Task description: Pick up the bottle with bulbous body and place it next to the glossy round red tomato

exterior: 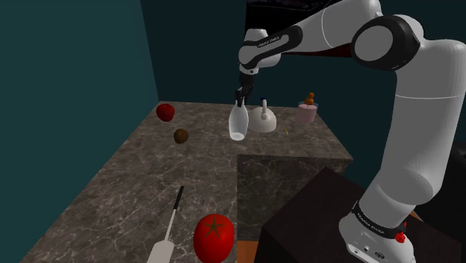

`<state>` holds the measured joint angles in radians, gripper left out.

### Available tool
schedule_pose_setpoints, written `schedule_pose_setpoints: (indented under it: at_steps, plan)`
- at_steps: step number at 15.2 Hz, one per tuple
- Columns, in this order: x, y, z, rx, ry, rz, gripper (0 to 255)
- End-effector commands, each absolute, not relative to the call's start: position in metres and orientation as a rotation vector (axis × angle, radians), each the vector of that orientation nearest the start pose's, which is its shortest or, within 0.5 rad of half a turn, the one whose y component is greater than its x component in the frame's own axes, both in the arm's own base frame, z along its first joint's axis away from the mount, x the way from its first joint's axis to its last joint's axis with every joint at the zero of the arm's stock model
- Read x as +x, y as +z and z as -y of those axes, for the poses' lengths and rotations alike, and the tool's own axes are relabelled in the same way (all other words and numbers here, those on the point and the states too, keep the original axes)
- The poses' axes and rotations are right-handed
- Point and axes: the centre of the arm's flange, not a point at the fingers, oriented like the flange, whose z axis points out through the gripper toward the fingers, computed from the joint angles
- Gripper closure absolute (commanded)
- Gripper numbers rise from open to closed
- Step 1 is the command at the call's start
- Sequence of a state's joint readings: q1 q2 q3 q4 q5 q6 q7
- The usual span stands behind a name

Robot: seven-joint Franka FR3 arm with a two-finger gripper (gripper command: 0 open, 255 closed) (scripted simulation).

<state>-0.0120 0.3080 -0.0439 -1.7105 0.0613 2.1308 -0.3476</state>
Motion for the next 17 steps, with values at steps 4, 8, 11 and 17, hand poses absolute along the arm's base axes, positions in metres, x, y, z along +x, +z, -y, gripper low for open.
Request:
schedule_pose_setpoints:
  at_steps: [4,8,11,17]
  plan:
    - [0.655,0.421,0.031,-3.092,-0.184,0.412,255]
    - [0.655,0.431,0.031,-3.092,-0.184,0.412,255]
    - [0.655,0.447,0.031,-3.092,-0.184,0.412,255]
    - [0.655,0.479,0.031,-3.092,-0.184,0.412,255]
